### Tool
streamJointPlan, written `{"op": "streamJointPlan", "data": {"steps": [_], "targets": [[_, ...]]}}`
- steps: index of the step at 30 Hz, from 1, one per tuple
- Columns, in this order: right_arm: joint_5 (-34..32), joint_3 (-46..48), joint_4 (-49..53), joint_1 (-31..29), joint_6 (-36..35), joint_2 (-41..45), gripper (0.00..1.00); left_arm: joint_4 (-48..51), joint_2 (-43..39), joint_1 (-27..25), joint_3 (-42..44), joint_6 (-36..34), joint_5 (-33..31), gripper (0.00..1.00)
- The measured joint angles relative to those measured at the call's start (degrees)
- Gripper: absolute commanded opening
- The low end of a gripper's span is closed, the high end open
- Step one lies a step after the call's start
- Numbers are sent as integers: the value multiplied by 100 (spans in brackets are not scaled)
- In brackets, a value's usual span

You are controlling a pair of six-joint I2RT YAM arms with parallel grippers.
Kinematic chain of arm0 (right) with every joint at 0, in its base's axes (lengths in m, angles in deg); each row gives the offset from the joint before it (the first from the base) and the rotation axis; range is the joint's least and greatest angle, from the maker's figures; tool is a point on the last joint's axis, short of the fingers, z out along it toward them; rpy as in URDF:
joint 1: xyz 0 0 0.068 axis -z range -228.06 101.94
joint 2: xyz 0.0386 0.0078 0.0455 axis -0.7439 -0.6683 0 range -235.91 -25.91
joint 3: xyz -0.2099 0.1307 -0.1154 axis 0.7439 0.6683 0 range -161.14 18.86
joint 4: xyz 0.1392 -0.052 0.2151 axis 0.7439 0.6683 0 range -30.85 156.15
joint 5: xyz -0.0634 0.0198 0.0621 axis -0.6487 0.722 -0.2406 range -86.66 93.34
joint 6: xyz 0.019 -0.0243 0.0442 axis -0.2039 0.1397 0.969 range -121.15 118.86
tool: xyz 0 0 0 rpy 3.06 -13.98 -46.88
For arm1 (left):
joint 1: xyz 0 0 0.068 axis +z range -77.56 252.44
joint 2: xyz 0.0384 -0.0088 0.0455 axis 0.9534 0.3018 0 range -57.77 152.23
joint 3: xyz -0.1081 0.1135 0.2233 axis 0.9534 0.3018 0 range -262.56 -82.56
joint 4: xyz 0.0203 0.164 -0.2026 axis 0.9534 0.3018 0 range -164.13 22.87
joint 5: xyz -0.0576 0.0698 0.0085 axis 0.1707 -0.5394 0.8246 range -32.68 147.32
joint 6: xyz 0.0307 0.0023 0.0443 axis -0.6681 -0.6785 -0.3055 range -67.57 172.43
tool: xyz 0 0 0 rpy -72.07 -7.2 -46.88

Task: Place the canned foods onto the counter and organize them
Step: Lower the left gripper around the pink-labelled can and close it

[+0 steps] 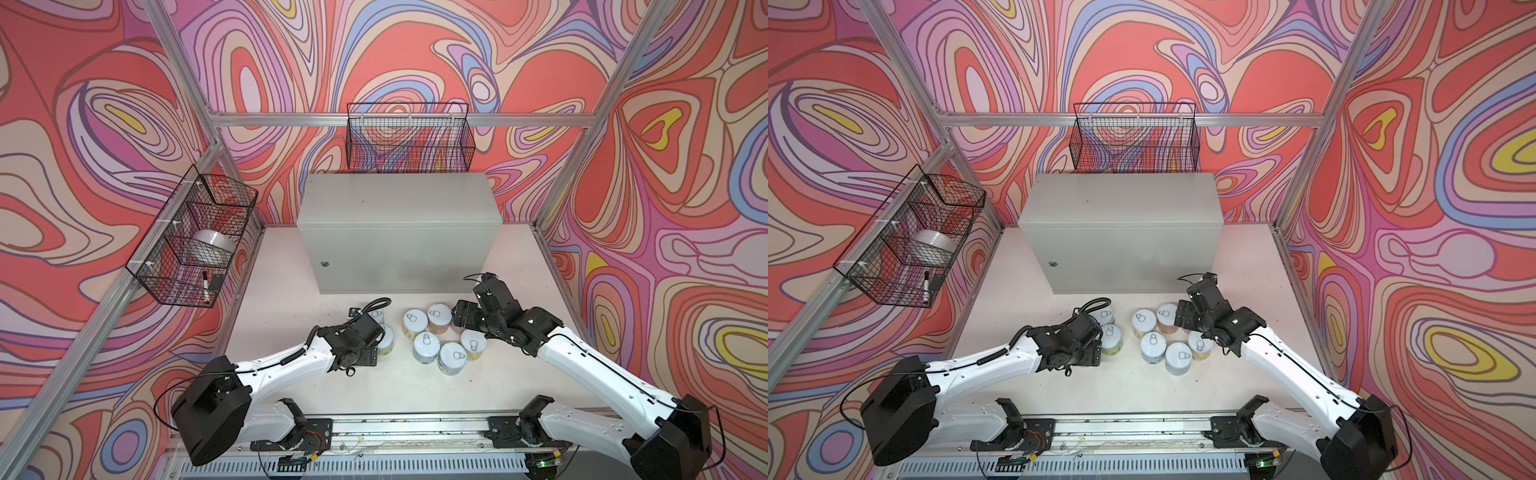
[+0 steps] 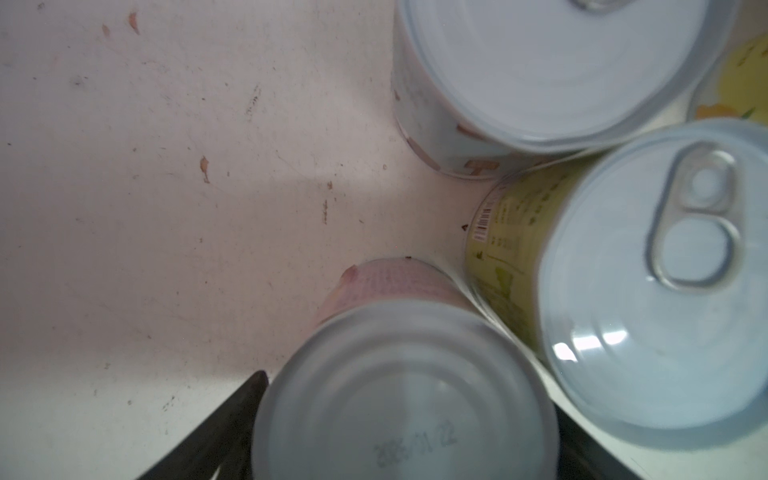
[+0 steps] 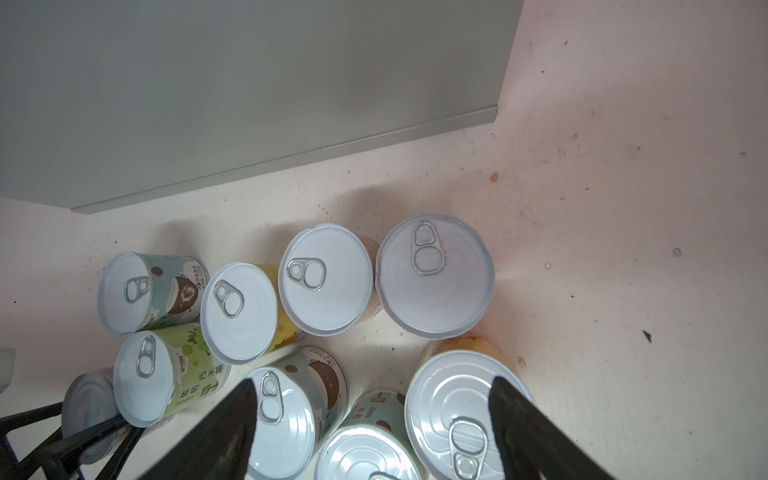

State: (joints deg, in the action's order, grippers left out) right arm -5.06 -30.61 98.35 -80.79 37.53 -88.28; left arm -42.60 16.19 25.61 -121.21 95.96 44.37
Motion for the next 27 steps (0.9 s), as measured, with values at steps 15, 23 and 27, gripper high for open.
{"op": "streamJointPlan", "data": {"steps": [15, 23, 27], "targets": [[-61, 0, -22, 0, -4, -17, 89, -280, 494, 0, -157, -109, -142, 81], [-61, 0, -85, 0, -2, -118, 89, -391, 481, 0, -116, -96, -66, 78], [-61, 0, -127, 0, -2, -118, 89, -459, 382, 0, -7, -66, -35, 79]]}}
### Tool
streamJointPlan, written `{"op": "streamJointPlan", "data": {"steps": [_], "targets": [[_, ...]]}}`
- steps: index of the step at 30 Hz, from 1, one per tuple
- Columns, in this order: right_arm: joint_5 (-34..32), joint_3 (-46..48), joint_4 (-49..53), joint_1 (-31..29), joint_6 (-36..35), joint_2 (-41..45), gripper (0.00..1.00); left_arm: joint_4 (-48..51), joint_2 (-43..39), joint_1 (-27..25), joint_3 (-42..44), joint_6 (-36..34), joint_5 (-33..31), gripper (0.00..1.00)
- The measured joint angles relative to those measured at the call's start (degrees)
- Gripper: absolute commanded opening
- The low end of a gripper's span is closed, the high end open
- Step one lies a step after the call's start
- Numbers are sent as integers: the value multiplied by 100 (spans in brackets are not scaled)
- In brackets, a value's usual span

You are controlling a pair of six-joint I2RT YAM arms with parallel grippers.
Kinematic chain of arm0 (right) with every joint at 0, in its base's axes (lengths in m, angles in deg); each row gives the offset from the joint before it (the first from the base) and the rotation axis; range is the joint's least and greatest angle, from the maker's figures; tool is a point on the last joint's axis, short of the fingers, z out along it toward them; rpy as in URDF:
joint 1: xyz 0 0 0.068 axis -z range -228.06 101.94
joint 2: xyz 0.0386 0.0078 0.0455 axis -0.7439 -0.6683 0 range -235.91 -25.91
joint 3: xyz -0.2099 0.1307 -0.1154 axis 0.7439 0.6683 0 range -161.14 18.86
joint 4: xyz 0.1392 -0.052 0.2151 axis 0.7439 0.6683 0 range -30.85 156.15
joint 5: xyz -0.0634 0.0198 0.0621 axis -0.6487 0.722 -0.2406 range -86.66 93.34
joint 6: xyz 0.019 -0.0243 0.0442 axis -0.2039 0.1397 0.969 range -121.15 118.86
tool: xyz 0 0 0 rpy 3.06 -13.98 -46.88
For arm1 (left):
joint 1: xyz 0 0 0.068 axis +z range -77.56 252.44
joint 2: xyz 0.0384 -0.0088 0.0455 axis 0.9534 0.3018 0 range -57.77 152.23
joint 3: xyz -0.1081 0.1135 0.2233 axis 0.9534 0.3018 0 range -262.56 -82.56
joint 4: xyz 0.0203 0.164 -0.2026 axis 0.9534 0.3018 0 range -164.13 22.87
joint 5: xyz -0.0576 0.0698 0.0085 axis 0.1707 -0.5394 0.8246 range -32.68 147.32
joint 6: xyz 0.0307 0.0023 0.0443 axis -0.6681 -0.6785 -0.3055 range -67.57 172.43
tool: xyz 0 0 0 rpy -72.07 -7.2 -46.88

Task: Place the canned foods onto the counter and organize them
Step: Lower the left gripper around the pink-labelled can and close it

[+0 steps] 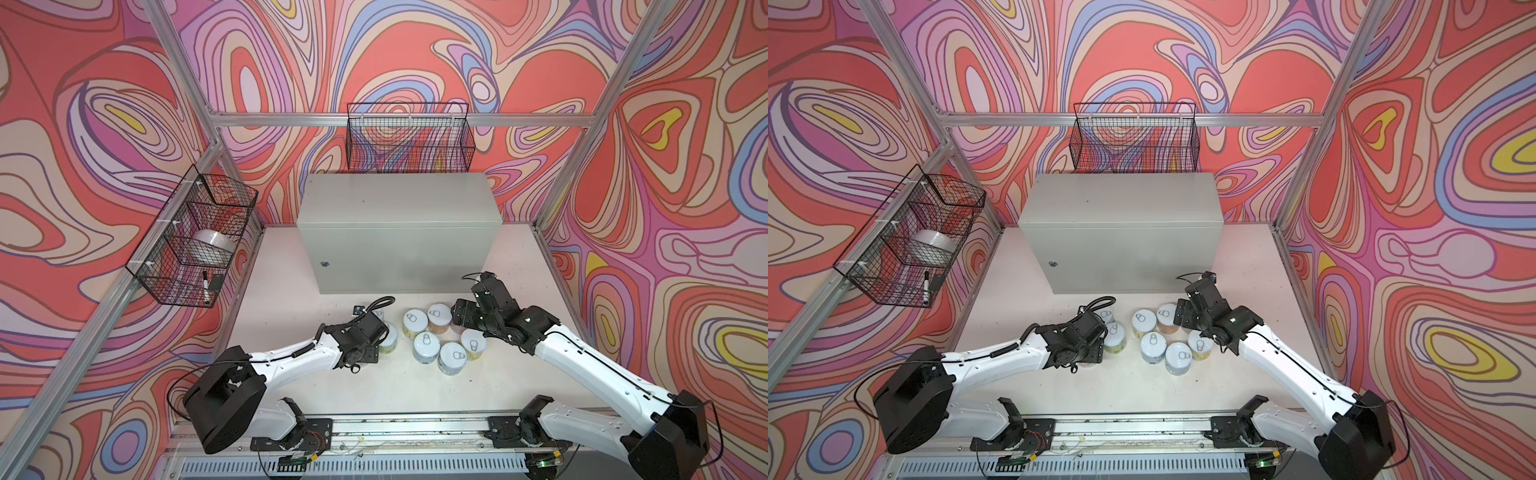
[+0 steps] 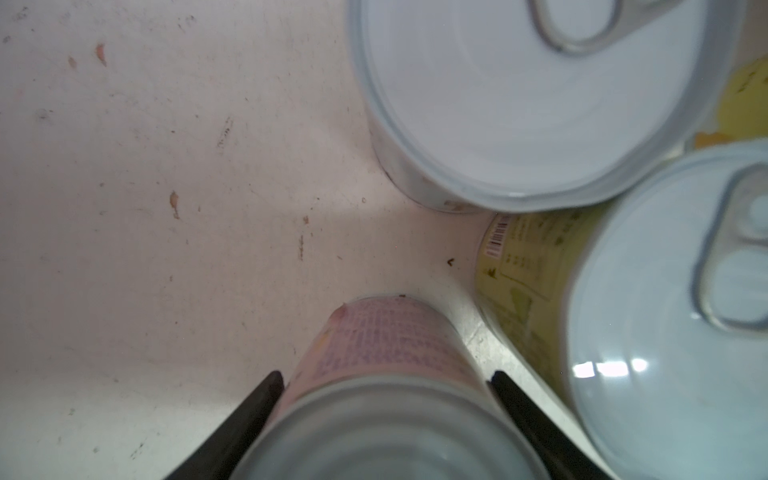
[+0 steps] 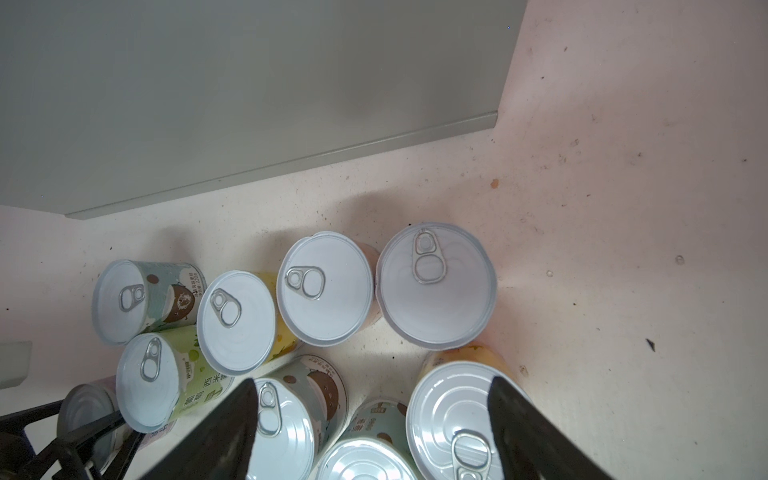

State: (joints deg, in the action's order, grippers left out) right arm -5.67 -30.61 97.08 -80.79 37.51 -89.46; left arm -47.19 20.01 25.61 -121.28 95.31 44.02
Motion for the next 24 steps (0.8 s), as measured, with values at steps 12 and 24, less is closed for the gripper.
{"op": "streamJointPlan", "data": {"steps": [12, 24], "targets": [[0, 74, -103, 0, 2, 0, 89, 22, -181, -2, 125, 46, -2, 52], [0, 74, -114, 0, -2, -31, 89, 291, -203, -2, 70, -28, -101, 0]]}}
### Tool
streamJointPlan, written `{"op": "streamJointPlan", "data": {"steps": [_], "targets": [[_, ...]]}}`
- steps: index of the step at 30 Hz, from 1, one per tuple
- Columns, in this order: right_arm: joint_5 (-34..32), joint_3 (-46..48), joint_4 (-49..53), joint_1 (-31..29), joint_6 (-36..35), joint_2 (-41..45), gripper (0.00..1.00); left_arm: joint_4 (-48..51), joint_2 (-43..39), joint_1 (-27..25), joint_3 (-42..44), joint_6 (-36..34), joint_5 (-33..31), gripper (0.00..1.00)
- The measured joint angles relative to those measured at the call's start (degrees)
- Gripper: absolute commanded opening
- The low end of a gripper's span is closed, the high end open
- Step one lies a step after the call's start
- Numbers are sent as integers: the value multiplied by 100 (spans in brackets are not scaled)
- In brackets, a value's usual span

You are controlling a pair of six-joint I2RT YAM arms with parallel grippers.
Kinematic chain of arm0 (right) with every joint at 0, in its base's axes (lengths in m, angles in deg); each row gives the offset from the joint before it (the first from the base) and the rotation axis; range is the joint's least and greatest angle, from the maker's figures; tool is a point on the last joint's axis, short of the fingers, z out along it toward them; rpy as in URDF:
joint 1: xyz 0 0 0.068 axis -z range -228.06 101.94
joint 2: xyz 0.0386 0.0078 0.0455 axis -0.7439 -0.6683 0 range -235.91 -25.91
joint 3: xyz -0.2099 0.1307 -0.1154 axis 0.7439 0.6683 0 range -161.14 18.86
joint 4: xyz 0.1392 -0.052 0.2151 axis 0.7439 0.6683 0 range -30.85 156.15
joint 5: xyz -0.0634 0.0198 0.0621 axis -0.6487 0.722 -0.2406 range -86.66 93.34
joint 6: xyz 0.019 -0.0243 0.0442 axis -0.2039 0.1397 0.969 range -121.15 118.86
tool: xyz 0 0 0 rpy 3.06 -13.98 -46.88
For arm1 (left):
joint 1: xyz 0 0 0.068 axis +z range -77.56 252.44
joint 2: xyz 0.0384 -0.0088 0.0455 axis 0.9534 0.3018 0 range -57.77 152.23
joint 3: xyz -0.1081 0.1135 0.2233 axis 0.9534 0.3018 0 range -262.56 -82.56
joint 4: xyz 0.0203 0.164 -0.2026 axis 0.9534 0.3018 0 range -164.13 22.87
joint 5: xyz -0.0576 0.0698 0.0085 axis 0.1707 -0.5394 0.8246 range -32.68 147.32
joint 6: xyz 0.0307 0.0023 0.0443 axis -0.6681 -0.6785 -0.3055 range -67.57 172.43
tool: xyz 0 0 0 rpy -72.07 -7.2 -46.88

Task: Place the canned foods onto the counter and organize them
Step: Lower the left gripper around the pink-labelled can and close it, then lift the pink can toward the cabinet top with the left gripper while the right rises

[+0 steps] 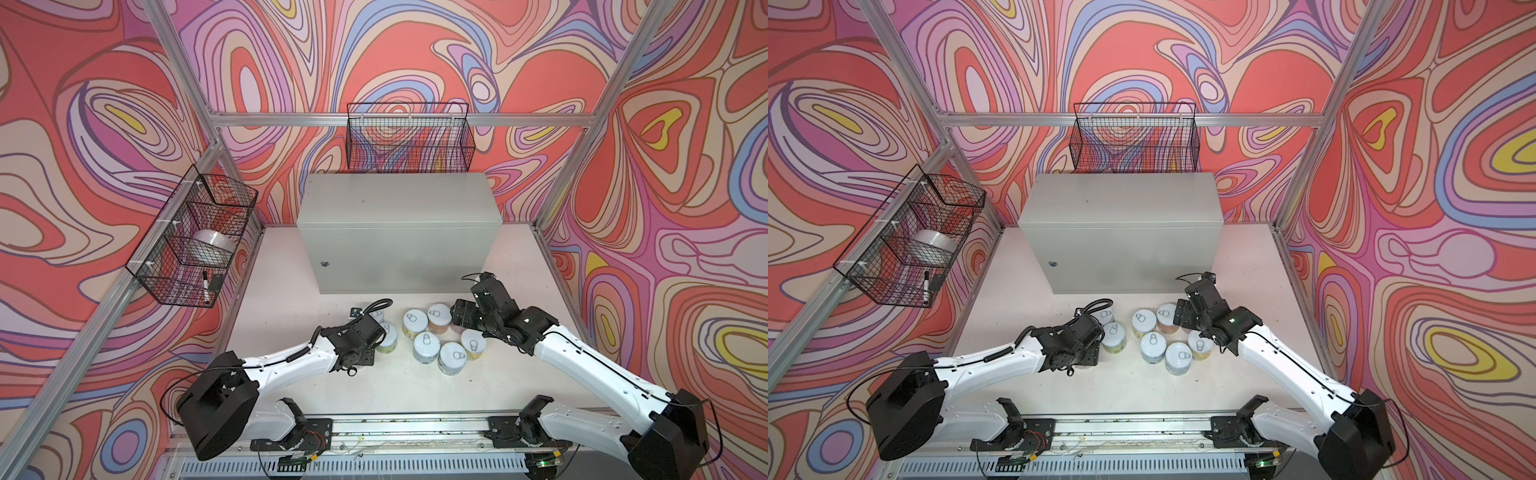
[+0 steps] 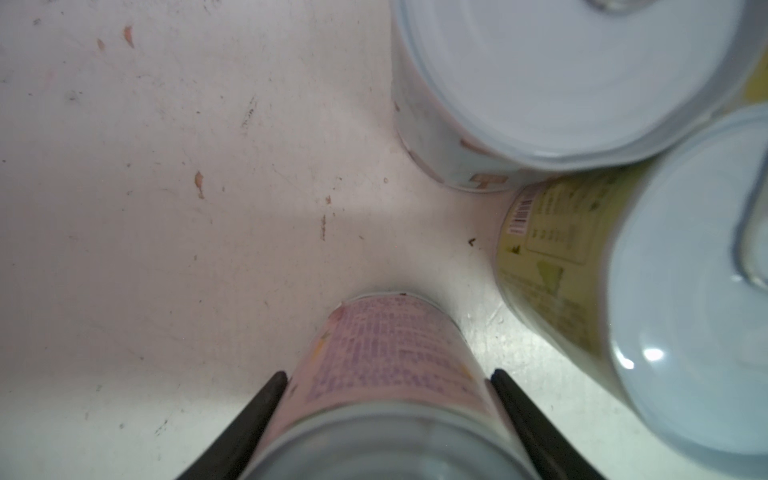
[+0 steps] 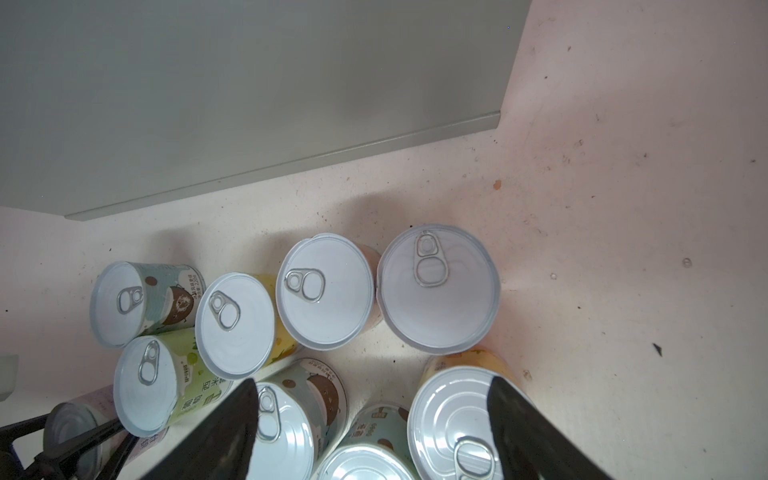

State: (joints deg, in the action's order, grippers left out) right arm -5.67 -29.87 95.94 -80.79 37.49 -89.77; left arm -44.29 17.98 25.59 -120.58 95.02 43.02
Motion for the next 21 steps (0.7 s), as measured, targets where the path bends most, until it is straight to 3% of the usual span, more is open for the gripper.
{"op": "streamJointPlan", "data": {"steps": [11, 17, 21], "targets": [[2, -52, 31, 0, -15, -7, 89, 975, -378, 0, -715, -323, -72, 0], [-66, -553, 225, 0, -107, 0, 89, 1847, -756, 2, -1950, -612, 31, 0], [-195, -1084, 439, 0, -223, 4, 89, 2472, -702, 0, -3250, -844, 101, 0]]}}
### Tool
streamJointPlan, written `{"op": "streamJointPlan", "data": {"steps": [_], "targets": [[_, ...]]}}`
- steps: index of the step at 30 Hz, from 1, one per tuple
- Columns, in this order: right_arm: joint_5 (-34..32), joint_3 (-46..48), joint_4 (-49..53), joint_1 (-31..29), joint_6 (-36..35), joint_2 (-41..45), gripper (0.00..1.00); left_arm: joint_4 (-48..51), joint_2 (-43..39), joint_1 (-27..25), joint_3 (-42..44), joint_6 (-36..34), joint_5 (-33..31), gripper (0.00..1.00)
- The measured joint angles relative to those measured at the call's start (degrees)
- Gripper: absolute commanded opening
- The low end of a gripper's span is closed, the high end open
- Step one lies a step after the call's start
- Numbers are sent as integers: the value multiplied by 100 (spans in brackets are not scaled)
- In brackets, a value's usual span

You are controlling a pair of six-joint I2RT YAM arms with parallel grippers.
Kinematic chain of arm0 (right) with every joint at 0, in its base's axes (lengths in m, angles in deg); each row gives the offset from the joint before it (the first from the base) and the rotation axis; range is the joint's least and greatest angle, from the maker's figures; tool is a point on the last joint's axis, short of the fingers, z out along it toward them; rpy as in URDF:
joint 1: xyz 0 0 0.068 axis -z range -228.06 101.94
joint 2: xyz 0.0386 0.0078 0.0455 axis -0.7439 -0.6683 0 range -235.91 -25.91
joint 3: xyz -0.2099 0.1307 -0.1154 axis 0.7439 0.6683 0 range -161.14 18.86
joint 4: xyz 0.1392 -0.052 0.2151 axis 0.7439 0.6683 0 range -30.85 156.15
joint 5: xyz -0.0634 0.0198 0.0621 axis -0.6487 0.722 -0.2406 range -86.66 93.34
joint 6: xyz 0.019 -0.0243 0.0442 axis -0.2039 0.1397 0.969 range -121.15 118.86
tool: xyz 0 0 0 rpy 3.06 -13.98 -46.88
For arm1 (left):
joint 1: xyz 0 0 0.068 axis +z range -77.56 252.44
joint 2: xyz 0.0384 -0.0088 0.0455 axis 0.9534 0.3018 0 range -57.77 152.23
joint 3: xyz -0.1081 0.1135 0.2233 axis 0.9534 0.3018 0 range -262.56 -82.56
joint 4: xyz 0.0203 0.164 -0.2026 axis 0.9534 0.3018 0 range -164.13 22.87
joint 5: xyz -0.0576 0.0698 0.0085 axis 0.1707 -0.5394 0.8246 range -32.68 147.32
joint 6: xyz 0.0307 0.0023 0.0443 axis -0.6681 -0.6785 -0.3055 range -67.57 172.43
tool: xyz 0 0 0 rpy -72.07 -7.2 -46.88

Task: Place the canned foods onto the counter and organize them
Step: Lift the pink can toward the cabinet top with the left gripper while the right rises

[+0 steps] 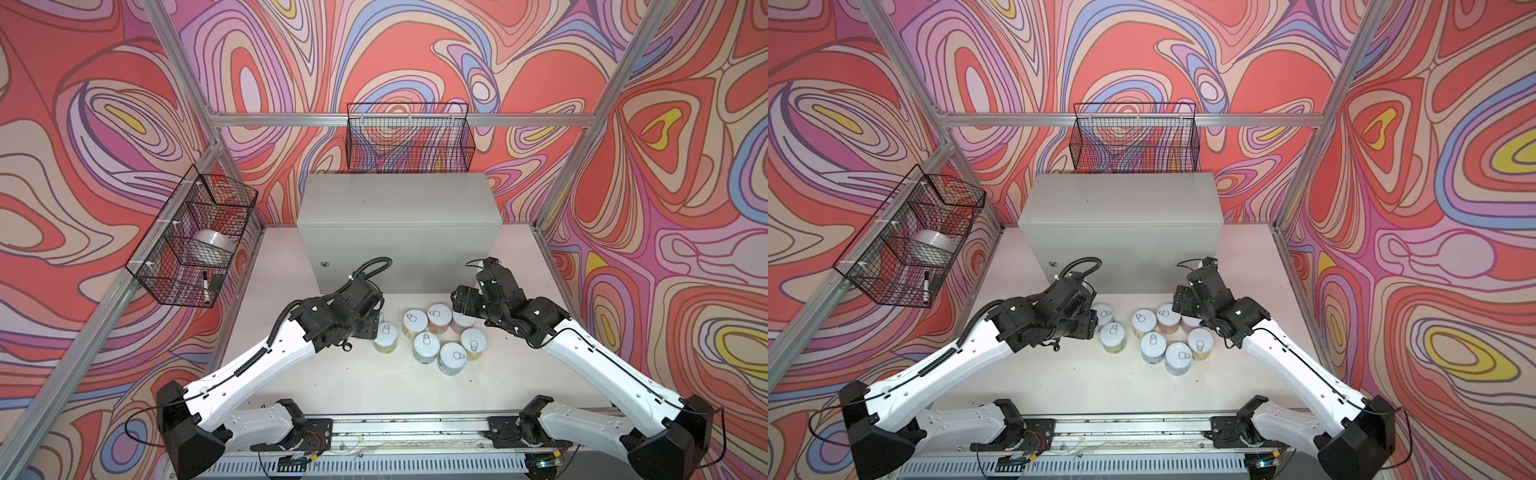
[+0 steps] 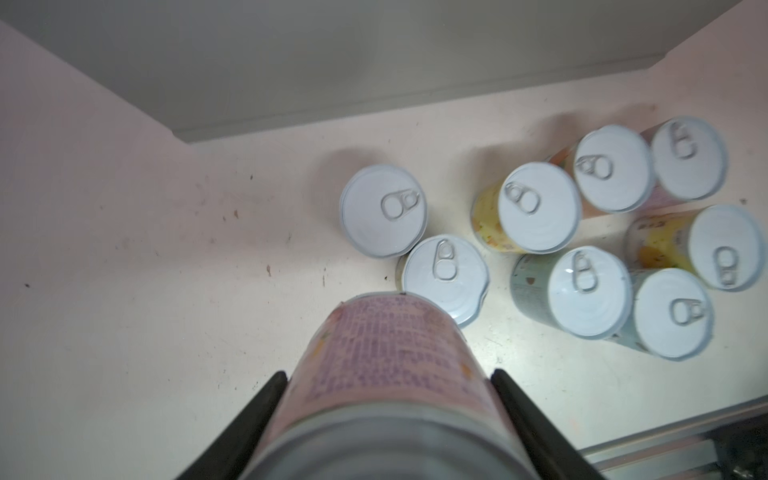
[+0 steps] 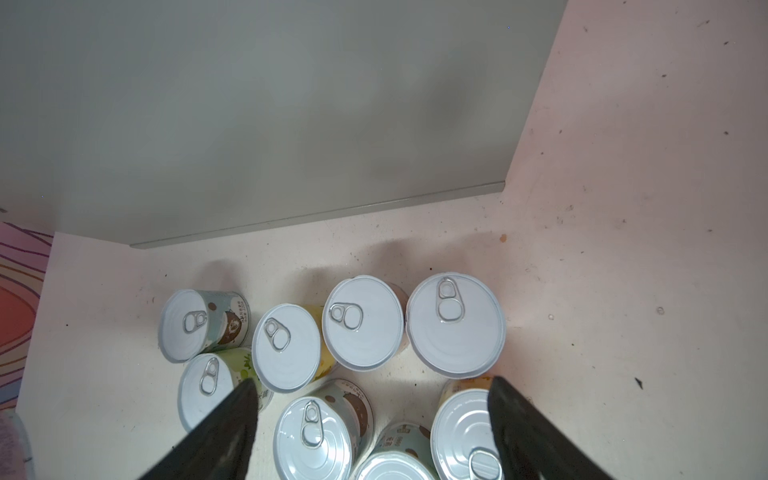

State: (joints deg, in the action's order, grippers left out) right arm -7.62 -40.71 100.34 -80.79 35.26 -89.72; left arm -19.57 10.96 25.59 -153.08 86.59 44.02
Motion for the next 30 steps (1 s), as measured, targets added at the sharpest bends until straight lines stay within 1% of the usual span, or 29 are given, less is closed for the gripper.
{"op": "streamJointPlan", "data": {"steps": [5, 8, 11, 14, 19, 20, 21, 23, 25, 28, 30], "targets": [[-188, -737, 354, 0, -184, -4, 89, 638, 444, 0, -1661, -317, 20, 0], [-304, -1198, 605, 0, -291, -17, 89, 1045, 977, 9, -2800, -599, 2, 0], [-428, -1617, 785, 0, -400, -44, 89, 1475, 1646, 122, -4133, -901, 4, 0], [-520, -1843, 903, 0, -490, -50, 89, 1860, 2253, 437, -5392, -1169, 48, 0], [-599, -2085, 1034, 0, -592, -166, 89, 2518, 3093, 1272, -7388, -1478, 219, 0], [-603, -2138, 1034, 0, -612, -212, 89, 2579, 3200, 1421, -7652, -1508, 269, 0], [-605, -2199, 1034, 0, -638, -271, 89, 2625, 3287, 1604, -7868, -1532, 330, 0], [-608, -2326, 1029, 0, -688, -389, 89, 2645, 3331, 1947, -7962, -1550, 457, 0], [-599, -2481, 1001, 0, -728, -535, 89, 2621, 3316, 2299, -7805, -1547, 568, 0], [-540, -2699, 901, 0, -778, -765, 89, 2529, 3316, 2734, -7436, -1528, 704, 0], [-485, -2809, 833, -2, -796, -881, 89, 2468, 3399, 2988, -7333, -1488, 826, 0]]}}
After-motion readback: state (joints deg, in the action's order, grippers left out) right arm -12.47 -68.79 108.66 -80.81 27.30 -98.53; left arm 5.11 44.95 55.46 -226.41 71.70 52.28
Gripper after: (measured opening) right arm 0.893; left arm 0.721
